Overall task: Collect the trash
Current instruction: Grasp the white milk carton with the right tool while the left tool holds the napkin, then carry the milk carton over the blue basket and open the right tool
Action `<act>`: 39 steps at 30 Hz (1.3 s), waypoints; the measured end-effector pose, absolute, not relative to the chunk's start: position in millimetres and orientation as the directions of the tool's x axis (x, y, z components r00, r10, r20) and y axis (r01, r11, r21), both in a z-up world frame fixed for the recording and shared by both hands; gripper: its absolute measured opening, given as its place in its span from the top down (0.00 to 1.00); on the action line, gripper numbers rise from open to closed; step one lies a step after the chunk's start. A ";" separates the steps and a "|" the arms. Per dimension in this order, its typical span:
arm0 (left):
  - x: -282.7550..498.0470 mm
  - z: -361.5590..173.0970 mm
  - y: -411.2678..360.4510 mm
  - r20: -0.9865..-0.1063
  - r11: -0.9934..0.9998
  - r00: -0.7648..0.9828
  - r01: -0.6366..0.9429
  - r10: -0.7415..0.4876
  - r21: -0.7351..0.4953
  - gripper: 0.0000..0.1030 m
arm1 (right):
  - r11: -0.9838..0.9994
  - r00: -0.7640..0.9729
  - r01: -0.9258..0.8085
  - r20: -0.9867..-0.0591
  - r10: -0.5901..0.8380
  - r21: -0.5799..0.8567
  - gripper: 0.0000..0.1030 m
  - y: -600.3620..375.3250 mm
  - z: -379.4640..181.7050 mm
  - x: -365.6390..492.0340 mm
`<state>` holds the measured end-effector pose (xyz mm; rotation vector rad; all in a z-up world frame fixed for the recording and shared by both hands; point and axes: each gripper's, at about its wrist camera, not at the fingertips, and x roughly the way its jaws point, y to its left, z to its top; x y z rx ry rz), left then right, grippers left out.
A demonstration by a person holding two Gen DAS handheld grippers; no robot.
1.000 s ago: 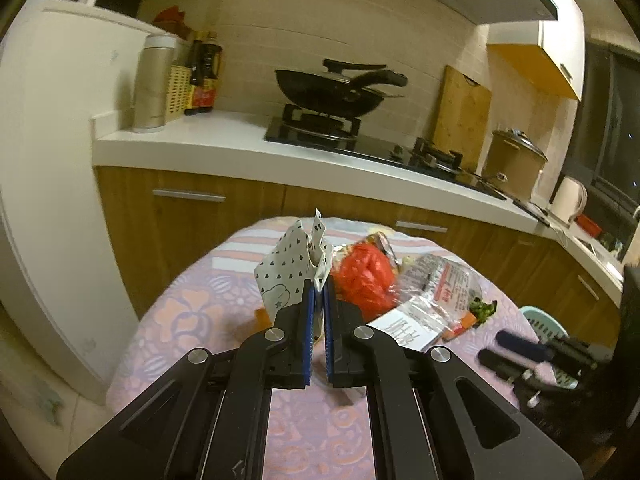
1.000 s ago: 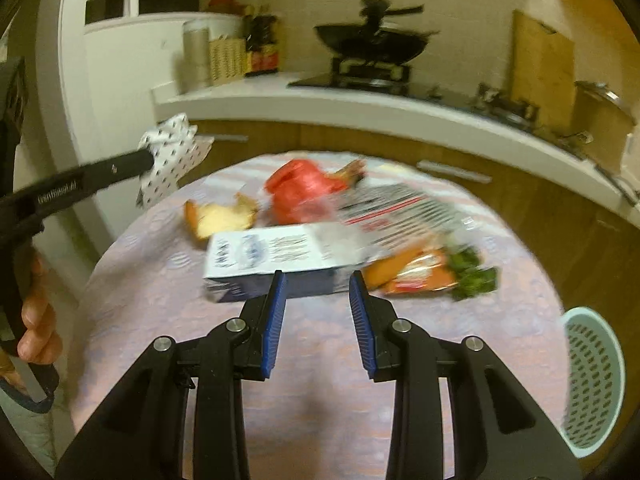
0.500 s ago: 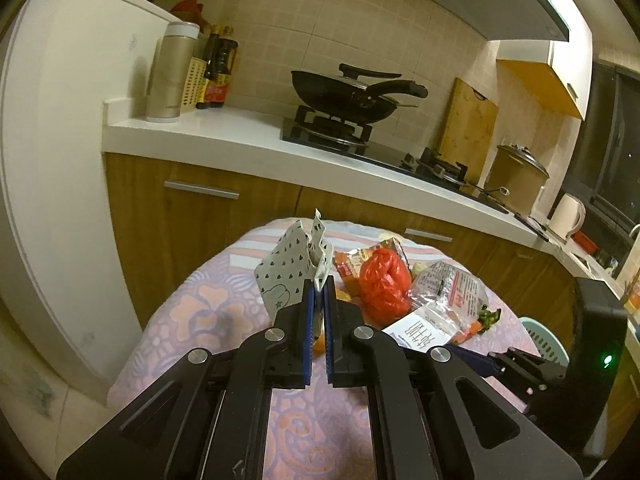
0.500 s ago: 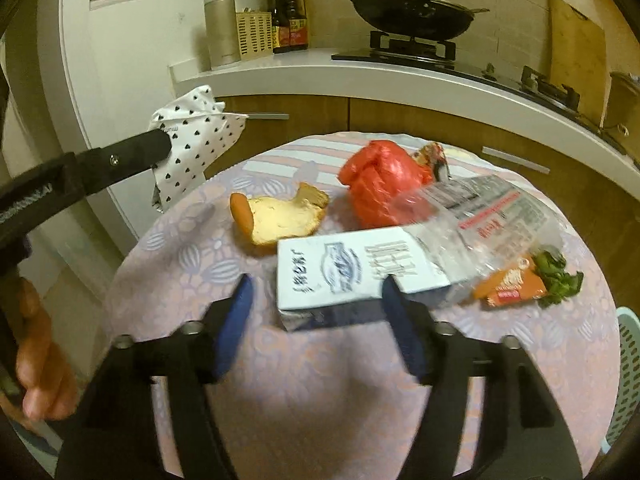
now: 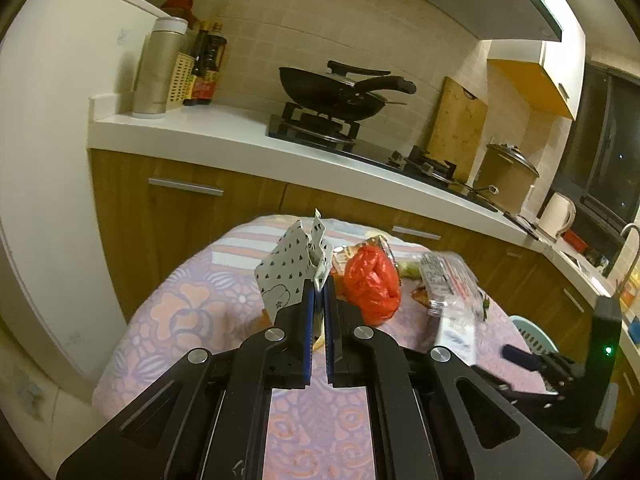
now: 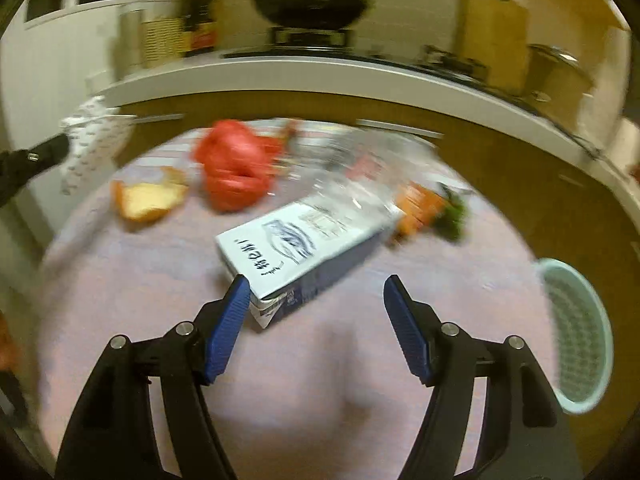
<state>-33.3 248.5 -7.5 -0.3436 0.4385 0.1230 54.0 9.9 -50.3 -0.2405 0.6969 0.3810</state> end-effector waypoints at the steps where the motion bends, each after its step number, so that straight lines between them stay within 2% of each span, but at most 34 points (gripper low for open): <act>1: -32.4 -8.4 247.0 -0.437 0.936 0.899 -0.185 0.038 -0.299 0.98 | 0.921 0.718 -0.376 -0.660 0.222 -0.100 0.37 -5.1 -50.6 54.3; 5: -27.5 -10.0 240.0 -0.439 0.940 0.898 -0.163 0.015 -0.301 0.98 | 0.953 0.709 -0.299 -0.678 0.192 -0.043 0.36 -45.7 -50.9 58.3; 9: -22.6 -9.4 231.1 -0.438 0.943 0.899 -0.136 -0.011 -0.304 0.97 | 0.940 0.653 -0.331 -0.700 0.289 0.080 0.35 -40.9 -51.2 60.1; 10: -21.6 -8.8 227.9 -0.436 0.944 0.900 -0.129 -0.018 -0.305 0.97 | 0.936 0.644 -0.337 -0.701 0.307 0.100 0.32 -34.8 -50.9 61.0; 12: -20.3 -7.1 222.5 -0.432 0.946 0.901 -0.117 -0.027 -0.303 0.97 | 0.933 0.629 -0.326 -0.703 0.332 0.150 0.16 -13.3 -52.4 63.3; 13: -20.0 -6.0 219.2 -0.430 0.948 0.902 -0.111 -0.030 -0.300 0.98 | 0.933 0.626 -0.319 -0.703 0.337 0.164 0.13 -5.5 -53.6 65.3; 18: -18.8 -1.8 210.6 -0.426 0.953 0.904 -0.094 -0.040 -0.288 0.98 | 0.984 0.673 -0.159 -0.721 0.163 0.074 0.12 29.5 -69.1 83.0; 23: -16.2 -1.1 206.5 -0.436 0.957 0.899 -0.087 -0.045 -0.278 0.98 | 0.988 0.622 -0.085 -0.768 0.153 0.128 0.12 27.4 -83.3 107.4; 24: -15.2 -0.7 206.2 -0.439 0.957 0.897 -0.086 -0.046 -0.276 0.98 | 0.987 0.604 -0.081 -0.780 0.161 0.141 0.13 25.0 -87.3 110.1; 25: -13.7 -0.3 204.5 -0.443 0.958 0.895 -0.086 -0.046 -0.273 0.98 | 0.985 0.593 -0.085 -0.787 0.171 0.150 0.20 22.4 -90.2 111.3; 26: -12.7 0.4 203.7 -0.445 0.959 0.894 -0.084 -0.047 -0.270 0.98 | 0.986 0.600 -0.097 -0.782 0.169 0.139 0.30 21.0 -89.3 109.2; 27: -11.1 1.8 200.8 -0.446 0.961 0.894 -0.081 -0.047 -0.264 0.98 | 0.985 0.597 -0.123 -0.783 0.173 0.124 0.47 20.7 -88.3 106.4; 28: -10.3 3.0 198.7 -0.447 0.962 0.893 -0.080 -0.046 -0.260 0.98 | 0.983 0.591 -0.143 -0.786 0.181 0.119 0.50 20.2 -88.3 104.4; 33: -2.1 12.6 179.5 -0.440 0.970 0.897 -0.062 -0.049 -0.233 0.98 | 0.922 0.518 -0.348 -0.785 0.340 0.169 0.51 0.9 -87.7 68.9; 39: 16.1 22.7 139.5 -0.440 0.978 0.896 -0.028 -0.068 -0.208 0.98 | 0.867 0.517 -0.483 -0.760 0.394 0.121 0.51 -50.6 -86.8 30.2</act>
